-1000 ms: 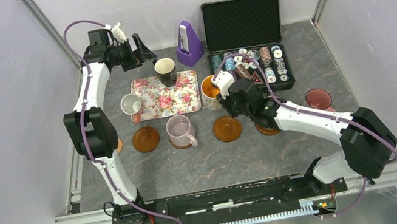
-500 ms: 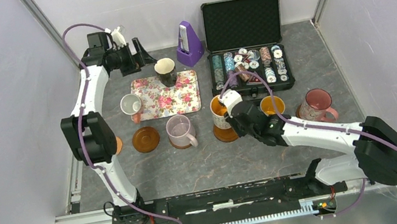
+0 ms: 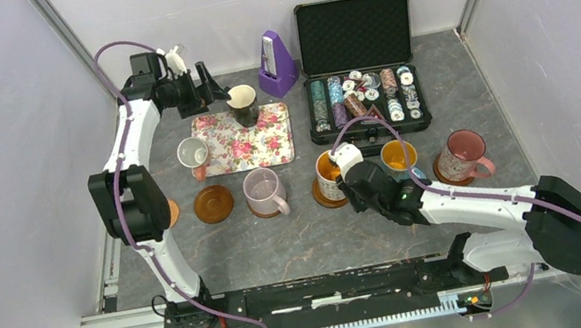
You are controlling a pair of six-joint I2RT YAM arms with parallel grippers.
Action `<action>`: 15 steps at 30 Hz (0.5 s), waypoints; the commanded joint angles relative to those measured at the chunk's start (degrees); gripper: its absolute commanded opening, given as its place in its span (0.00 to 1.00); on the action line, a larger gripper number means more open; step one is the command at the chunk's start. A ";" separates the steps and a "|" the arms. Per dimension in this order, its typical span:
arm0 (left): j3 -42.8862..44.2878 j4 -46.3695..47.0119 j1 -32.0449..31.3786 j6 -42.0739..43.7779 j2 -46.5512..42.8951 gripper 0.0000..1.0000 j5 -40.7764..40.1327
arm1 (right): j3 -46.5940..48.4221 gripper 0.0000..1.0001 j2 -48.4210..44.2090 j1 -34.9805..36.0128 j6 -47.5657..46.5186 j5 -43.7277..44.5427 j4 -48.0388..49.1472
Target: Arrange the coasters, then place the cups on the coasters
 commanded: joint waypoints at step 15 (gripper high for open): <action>-2.13 0.89 -0.01 0.48 -3.11 1.00 -0.46 | -2.25 0.24 -0.21 0.60 2.10 -1.49 14.28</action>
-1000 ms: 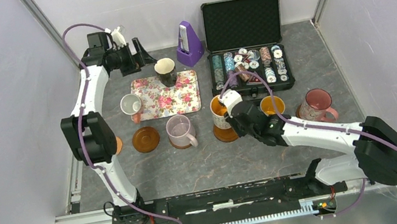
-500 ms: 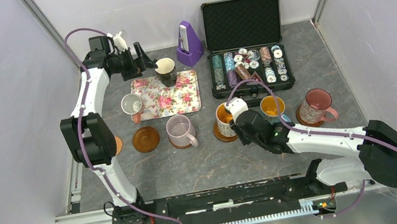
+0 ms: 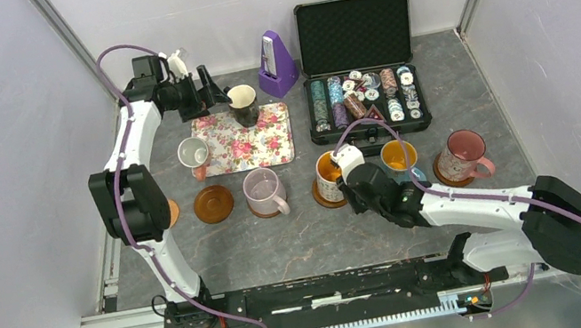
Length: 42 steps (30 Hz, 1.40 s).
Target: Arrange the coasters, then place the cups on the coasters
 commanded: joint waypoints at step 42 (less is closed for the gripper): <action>7.90 -19.14 2.47 21.63 -3.67 1.00 -12.46 | 3.27 0.98 -7.67 0.38 -8.43 -4.39 -2.27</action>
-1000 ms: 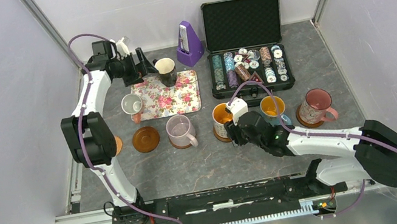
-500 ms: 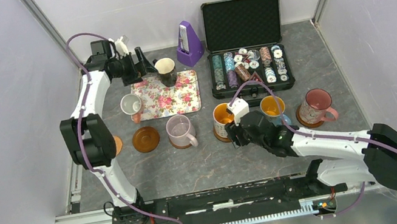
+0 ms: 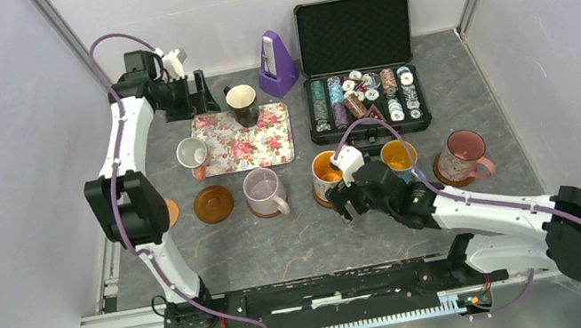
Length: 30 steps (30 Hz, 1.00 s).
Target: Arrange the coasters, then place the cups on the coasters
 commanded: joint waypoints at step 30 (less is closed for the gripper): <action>-18.61 -11.40 12.91 34.51 -16.10 0.76 -5.79 | 22.93 0.98 4.03 -13.06 -15.73 -7.18 0.13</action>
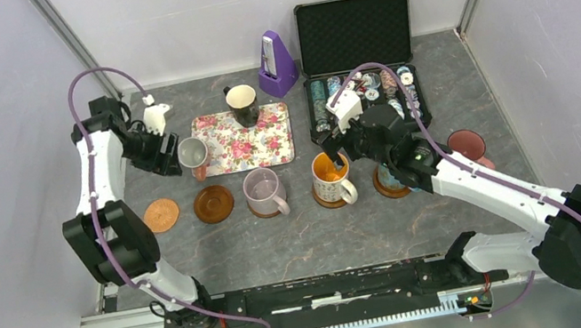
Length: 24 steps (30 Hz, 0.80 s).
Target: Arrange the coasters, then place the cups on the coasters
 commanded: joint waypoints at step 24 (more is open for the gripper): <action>-44.00 60.17 -8.44 -46.78 -17.20 0.76 -7.40 | 0.83 0.98 1.02 -3.03 0.32 -0.24 2.90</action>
